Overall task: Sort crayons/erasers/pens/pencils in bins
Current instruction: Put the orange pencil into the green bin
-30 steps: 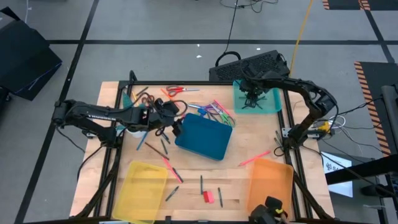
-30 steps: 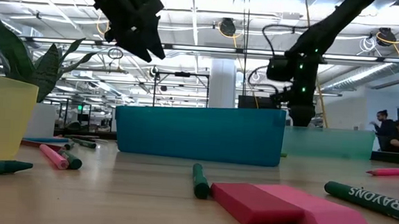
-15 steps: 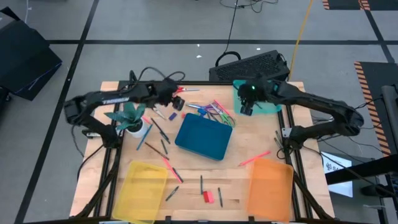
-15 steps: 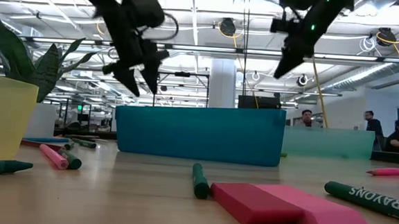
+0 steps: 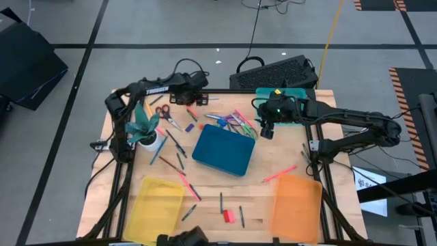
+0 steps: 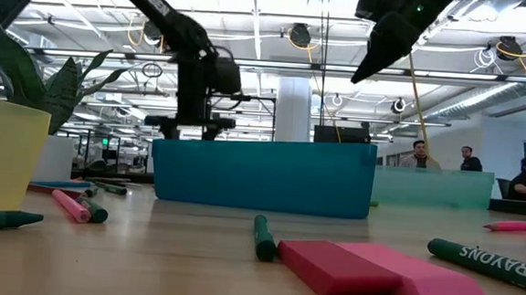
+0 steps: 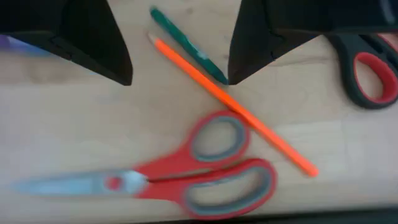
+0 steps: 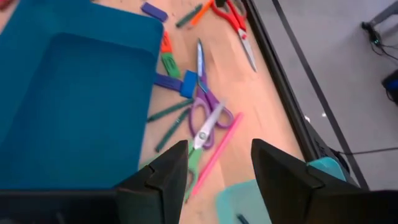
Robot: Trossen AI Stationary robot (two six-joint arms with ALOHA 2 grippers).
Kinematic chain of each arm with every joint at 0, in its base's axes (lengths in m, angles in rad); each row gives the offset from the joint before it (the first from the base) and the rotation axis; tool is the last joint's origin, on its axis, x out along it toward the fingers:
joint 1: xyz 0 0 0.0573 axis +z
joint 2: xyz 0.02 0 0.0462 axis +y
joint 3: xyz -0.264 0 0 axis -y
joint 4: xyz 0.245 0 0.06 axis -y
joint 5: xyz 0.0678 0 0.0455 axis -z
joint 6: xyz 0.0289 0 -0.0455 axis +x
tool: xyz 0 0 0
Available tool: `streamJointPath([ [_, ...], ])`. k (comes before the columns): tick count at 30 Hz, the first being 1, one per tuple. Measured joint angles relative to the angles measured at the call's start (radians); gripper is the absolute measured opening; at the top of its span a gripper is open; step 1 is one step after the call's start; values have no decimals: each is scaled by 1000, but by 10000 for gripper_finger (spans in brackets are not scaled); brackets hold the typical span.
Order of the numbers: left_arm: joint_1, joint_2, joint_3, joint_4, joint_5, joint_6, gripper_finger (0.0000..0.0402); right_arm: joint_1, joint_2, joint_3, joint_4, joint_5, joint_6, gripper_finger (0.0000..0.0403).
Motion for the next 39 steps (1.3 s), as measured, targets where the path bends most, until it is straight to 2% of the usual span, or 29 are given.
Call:
streamJointPath([
  [8, -14, 68, -3, 20, -43, -170, 180, 64, 0, -1, 20, 0, 6, 169],
  [12, -40, 66, -4, 18, -89, -241, 152, 88, -1, -37, 59, 0, 1, 169],
  [18, -100, 66, -4, 50, -96, -278, 122, 100, -3, -91, 70, -1, -22, 169],
  [28, -158, 96, -7, 59, -98, -306, 93, 100, -24, -100, 71, -2, -11, 169],
  [33, -154, 126, -8, 46, -51, -304, 92, 100, -44, -100, 71, -2, -6, 169],
  [39, -157, 125, -7, -59, -45, -311, 92, 100, -73, -100, 63, -2, 8, 169],
])
